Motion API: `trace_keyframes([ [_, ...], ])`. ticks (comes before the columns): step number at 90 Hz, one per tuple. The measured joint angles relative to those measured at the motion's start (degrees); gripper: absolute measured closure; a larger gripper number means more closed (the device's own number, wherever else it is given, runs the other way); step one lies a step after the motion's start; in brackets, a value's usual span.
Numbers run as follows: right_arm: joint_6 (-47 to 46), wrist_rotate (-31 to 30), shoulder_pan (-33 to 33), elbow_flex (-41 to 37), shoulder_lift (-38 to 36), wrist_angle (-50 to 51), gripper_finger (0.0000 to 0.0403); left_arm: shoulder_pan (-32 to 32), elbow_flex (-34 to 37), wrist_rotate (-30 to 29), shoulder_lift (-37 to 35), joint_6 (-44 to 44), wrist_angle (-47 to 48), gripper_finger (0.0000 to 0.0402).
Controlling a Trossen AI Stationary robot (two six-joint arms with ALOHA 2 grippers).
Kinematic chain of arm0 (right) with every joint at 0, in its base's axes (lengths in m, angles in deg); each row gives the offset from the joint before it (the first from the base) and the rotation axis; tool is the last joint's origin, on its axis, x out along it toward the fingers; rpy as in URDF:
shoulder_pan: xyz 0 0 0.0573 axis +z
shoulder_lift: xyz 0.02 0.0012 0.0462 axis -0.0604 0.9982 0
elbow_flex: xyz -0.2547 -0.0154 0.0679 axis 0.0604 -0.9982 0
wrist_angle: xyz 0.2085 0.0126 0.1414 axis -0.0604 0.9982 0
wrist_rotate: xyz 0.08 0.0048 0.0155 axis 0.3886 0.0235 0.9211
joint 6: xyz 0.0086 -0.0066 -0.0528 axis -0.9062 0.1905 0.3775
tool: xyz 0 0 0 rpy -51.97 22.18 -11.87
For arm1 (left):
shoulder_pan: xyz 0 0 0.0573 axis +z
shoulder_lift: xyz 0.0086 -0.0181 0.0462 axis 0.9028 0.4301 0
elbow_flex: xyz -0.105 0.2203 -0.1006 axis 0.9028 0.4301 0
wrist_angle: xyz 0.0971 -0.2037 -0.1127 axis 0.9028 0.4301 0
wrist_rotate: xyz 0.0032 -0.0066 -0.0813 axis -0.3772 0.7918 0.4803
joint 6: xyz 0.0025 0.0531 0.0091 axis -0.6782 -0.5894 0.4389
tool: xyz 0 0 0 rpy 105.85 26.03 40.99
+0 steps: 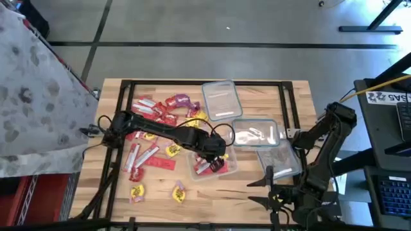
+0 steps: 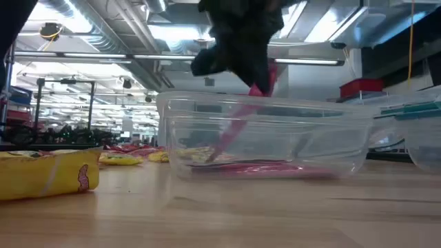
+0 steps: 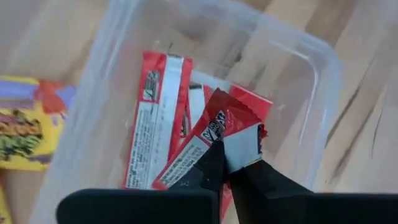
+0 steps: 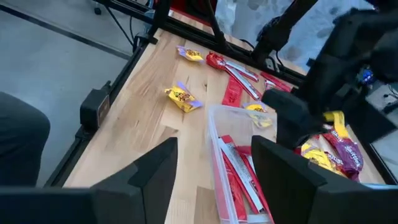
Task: Sort candy
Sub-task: Put the pink candy into the top rectangular transparent food container
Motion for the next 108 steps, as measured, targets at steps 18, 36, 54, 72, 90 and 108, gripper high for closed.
trace_keyframes([
  [18, 0.0, 1.1, 0.0, 0.0, 0.0, -0.1, 0.0210, 1.8, 0.0, 1.4, 0.0, -0.1, 2.6, 0.0337],
  [36, -0.3, 1.5, 0.0, 0.0, 0.0, 0.0, 0.0210, 3.5, 0.0, 9.1, -1.2, -1.9, 8.5, 0.0281],
  [54, -0.3, 1.5, 0.0, 0.0, 0.0, 0.0, 0.0210, 0.4, -0.1, 8.5, -7.0, -2.0, 21.3, 0.0273],
  [72, -0.4, 1.4, 0.0, 0.0, 0.0, -0.3, 0.0210, -7.6, -0.1, 0.1, -9.5, -4.9, 37.1, 0.0273],
  [90, -0.4, 1.4, 0.0, 0.0, 0.0, -0.4, 0.0210, -16.1, 8.0, -3.8, -9.5, -11.7, 34.2, 0.0267],
  [108, -0.2, 1.4, 0.0, 0.0, 0.0, -0.4, 0.0210, -18.1, 21.1, -1.0, -9.4, -9.3, 27.1, 0.0229],
])
